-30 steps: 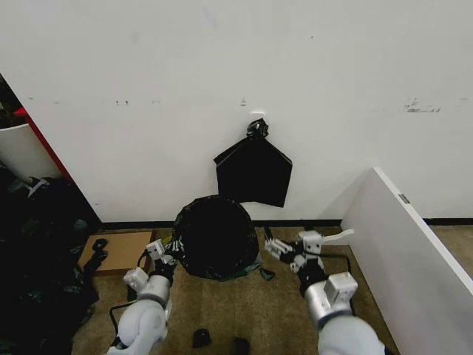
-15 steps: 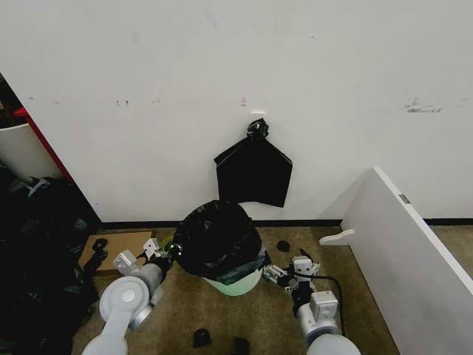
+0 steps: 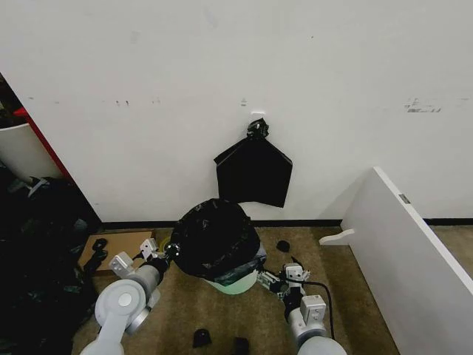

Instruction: Place the garbage bag over the trash bin.

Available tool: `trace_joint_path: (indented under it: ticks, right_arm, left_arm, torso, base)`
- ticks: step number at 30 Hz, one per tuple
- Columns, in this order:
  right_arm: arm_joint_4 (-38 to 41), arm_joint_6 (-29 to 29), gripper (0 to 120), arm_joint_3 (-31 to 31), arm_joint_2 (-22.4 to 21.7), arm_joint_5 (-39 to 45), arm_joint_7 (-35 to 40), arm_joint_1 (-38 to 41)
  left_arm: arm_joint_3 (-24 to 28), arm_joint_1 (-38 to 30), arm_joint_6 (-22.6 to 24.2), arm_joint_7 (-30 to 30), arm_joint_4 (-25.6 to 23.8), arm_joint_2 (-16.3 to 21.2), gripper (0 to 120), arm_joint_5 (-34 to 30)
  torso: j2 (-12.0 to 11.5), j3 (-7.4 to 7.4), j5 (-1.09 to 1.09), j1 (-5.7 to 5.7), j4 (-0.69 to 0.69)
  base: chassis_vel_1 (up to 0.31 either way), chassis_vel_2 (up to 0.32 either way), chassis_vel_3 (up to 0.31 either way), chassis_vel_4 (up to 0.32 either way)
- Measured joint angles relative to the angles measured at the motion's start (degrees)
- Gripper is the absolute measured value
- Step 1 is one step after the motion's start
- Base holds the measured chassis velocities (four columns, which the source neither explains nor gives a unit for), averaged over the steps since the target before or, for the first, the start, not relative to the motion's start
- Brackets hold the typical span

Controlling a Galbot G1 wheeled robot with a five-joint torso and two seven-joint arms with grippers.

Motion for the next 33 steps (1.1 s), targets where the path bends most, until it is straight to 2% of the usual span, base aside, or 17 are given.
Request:
trace_joint_path:
  ticks: [7, 11, 16, 23, 26, 28, 31, 33]
  right_arm:
    - [-3.10, 0.53, 100, -0.25, 1.58, -1.65, -1.27, 0.92]
    - [-5.63, 2.15, 100, 0.21, 1.43, -6.24, -3.32, 1.18]
    - [-10.88, 10.98, 100, 1.99, 1.43, -19.69, -5.48, 1.40]
    - [-5.39, 17.11, 100, 2.93, 0.66, -20.91, -6.08, -0.89]
    - [-3.29, 17.00, 100, 2.72, -0.16, -20.48, -5.61, -2.68]
    - [-0.42, 14.06, 100, 2.02, -1.58, -17.82, -4.06, -5.39]
    - [4.24, 7.38, 100, 1.41, -3.39, -9.05, -0.32, -8.61]
    - [6.35, 5.03, 100, 2.56, -3.26, -4.02, 2.66, -8.59]
  left_arm:
    - [-0.03, 0.20, 0.37, 0.17, -1.38, 0.03, 4, -0.25]
    - [-0.28, 0.20, 0.69, 0.17, -2.21, 0.07, 4, -0.86]
    - [-0.43, 0.33, 0.72, 0.17, -2.54, 0.14, 4, -0.98]
    - [0.64, 0.39, -0.94, 1.11, -1.06, -0.39, 4, 1.36]
    - [1.04, 0.30, -1.78, 1.48, -0.50, -0.70, 4, 2.24]
    - [1.53, 0.22, -2.82, 1.82, 0.20, -0.87, 4, 3.49]
    - [2.47, 0.30, -4.59, 2.39, 1.25, -0.61, 4, 6.82]
    - [3.10, 0.80, -6.22, 2.82, 2.05, -0.06, 4, 11.81]
  torso:
    - [0.00, 0.00, 0.00, 0.00, 0.00]
    - [0.00, 0.00, 0.01, 0.00, 0.00]
    - [0.00, 0.00, 0.02, 0.00, 0.00]
    - [0.00, 0.00, 0.01, 0.00, 0.01]
    - [0.00, 0.00, 0.01, 0.00, 0.00]
    - [0.00, 0.00, 0.01, 0.00, -0.01]
    - [0.00, 0.00, 0.00, 0.00, -0.03]
    - [0.00, 0.00, 0.00, 0.00, -0.02]
  base:
    - [0.000, 0.000, 0.000, 0.000]
    - [0.000, 0.000, 0.000, 0.000]
    - [0.000, 0.000, 0.000, 0.000]
    - [0.000, 0.000, 0.000, 0.000]
    - [0.000, 0.000, 0.000, 0.000]
    - [0.000, 0.000, 0.000, 0.000]
    - [0.000, 0.000, 0.000, 0.000]
    - [0.000, 0.000, 0.000, 0.000]
